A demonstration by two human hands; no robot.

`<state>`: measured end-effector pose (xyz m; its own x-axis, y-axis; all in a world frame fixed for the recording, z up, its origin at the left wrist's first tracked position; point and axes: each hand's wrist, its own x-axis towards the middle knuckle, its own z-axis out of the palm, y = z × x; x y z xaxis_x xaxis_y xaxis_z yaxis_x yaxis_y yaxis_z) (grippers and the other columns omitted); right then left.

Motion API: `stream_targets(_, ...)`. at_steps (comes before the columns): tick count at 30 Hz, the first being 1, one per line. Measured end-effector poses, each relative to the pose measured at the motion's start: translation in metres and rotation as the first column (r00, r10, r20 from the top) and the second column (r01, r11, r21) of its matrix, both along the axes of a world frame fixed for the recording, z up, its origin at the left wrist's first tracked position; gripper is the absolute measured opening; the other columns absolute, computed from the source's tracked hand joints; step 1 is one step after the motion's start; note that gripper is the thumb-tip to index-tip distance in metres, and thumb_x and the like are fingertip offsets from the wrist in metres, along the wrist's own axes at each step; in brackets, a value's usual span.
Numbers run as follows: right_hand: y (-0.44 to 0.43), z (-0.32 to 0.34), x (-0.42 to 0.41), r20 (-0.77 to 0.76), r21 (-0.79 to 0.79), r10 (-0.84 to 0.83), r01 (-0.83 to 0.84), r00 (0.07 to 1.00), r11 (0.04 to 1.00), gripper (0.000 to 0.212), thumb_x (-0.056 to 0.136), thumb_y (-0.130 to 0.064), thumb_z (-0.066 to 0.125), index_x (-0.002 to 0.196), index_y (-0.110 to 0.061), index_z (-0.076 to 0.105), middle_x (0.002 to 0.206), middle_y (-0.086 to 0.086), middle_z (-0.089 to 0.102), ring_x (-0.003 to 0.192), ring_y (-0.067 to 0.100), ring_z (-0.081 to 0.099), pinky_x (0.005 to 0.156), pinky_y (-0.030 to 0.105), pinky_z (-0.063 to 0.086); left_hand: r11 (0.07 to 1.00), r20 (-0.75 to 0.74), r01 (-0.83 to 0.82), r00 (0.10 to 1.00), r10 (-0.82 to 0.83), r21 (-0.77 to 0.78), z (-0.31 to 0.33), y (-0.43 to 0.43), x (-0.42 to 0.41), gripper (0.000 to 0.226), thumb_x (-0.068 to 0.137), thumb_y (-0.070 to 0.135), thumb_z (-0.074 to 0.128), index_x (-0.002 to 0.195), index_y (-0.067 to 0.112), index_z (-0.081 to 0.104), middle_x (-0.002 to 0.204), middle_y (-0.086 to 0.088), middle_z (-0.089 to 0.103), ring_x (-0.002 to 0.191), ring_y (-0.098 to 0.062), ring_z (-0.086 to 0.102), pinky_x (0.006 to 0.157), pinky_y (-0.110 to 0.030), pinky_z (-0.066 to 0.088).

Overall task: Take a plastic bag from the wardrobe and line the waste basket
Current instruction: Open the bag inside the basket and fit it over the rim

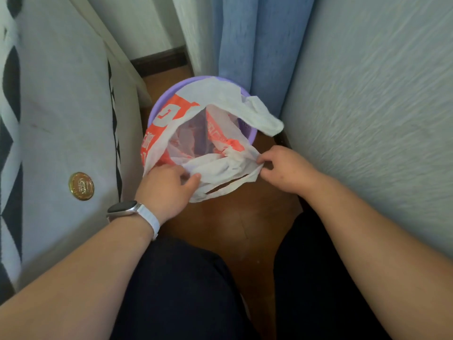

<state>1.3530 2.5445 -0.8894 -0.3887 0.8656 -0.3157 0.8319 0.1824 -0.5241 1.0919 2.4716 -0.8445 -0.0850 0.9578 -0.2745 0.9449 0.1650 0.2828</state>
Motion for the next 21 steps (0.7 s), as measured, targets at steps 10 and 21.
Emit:
stream_targets(10, -0.005, 0.029, -0.043, -0.126, 0.302, 0.037, 0.003, 0.991, 0.953, 0.029, 0.093, -0.035, 0.051, 0.117, -0.021, 0.06, 0.118, -0.004, 0.057, 0.099, 0.013, 0.052, 0.077, 0.026, 0.042, 0.969, -0.032, -0.206, 0.977, 0.212, 0.137, -0.012, 0.01, 0.0, 0.075, 0.079, 0.059, 0.066, 0.14, 0.025, 0.039, 0.143, -0.002, 0.045, 0.129, -0.027, 0.044, 0.101, -0.049, 0.047)
stream_targets(21, 0.011, 0.024, -0.063, -0.089, 0.222, 0.071, -0.049, 0.994, 0.974, 0.019, 0.09, -0.026, 0.054, 0.106, -0.018, 0.063, 0.094, 0.004, 0.064, 0.082, 0.024, 0.059, 0.069, 0.037, 0.053, 0.956, 0.03, -0.289, 0.957, 0.287, 0.058, -0.031, 0.017, -0.007, 0.087, 0.066, 0.074, 0.067, 0.136, 0.029, 0.04, 0.145, -0.002, 0.035, 0.136, -0.028, 0.029, 0.111, -0.05, 0.036)
